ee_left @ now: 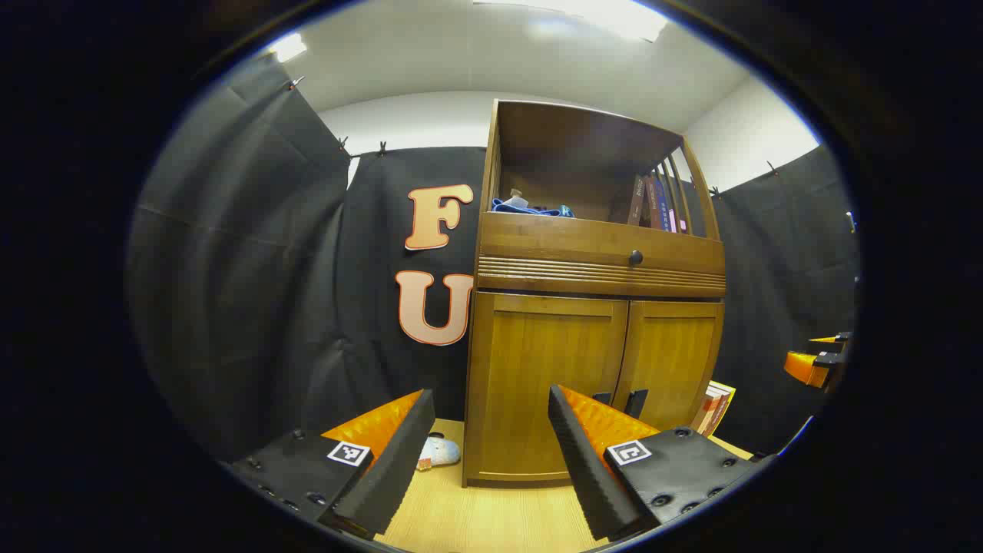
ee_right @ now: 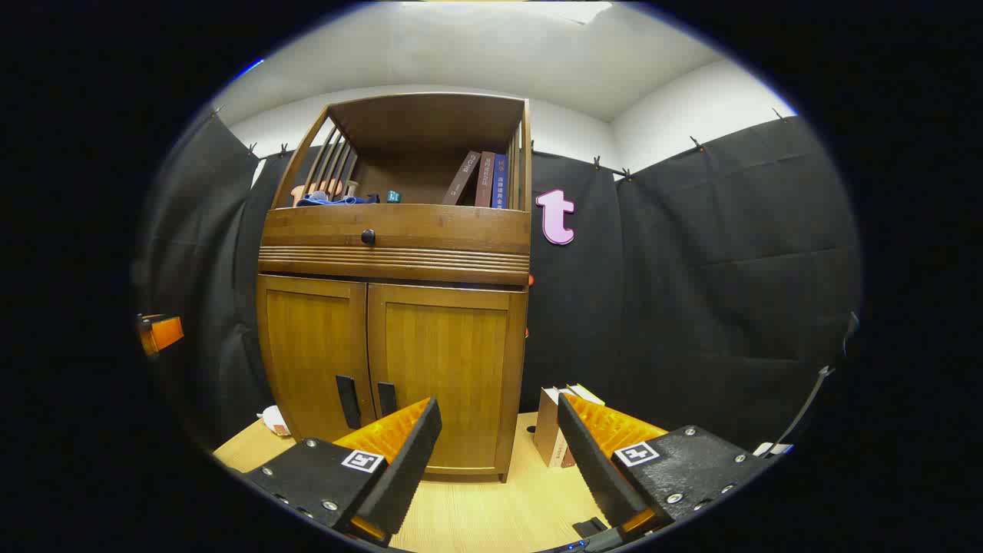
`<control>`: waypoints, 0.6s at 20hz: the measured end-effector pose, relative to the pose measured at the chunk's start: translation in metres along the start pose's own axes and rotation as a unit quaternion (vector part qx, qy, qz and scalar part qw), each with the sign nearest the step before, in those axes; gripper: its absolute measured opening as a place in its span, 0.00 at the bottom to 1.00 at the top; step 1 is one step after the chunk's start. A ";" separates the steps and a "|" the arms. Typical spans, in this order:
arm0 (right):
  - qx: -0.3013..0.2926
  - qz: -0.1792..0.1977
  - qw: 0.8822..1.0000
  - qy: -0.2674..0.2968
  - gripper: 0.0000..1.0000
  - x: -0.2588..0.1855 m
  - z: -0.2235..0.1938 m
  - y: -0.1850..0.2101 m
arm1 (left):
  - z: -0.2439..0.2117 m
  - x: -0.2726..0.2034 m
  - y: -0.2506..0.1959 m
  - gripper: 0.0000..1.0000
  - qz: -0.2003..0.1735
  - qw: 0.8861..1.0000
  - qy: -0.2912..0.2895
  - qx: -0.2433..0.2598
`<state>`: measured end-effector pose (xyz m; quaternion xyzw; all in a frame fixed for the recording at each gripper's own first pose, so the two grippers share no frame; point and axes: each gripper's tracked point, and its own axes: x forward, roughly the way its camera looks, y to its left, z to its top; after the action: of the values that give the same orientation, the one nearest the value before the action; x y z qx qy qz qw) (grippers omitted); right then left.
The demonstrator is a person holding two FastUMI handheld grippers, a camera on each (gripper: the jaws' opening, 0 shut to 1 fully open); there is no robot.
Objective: Open the right door of the double-door shoe cabinet with the right hand, and open the left door with the left hand.
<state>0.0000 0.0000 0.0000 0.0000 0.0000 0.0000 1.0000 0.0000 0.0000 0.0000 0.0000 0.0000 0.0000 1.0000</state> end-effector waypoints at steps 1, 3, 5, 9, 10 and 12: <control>0.000 0.000 1.000 0.001 0.94 0.001 0.000 0.000 | 0.001 0.000 0.000 0.96 0.001 1.000 0.001 0.001; 0.001 0.000 1.000 0.002 0.93 0.001 0.001 0.000 | 0.003 0.001 -0.001 0.96 0.002 1.000 -0.001 0.002; 0.001 0.001 1.000 0.004 0.94 0.002 0.000 0.000 | 0.005 0.001 -0.003 0.94 0.000 1.000 -0.002 0.003; 0.001 0.004 1.000 0.005 0.93 0.002 0.001 0.002 | 0.003 0.001 -0.003 0.94 -0.001 1.000 0.000 0.004; 0.000 0.004 1.000 0.006 0.93 0.002 0.000 0.002 | 0.003 0.002 -0.002 0.94 0.000 1.000 -0.001 0.004; -0.002 0.004 1.000 0.008 0.93 0.003 -0.001 0.003 | 0.003 0.002 0.000 0.96 0.003 1.000 -0.003 0.005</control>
<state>0.0027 0.0027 -0.0014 -0.0020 0.0079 0.0040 1.0000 0.0020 -0.0005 0.0030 0.0045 -0.0027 0.0028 1.0000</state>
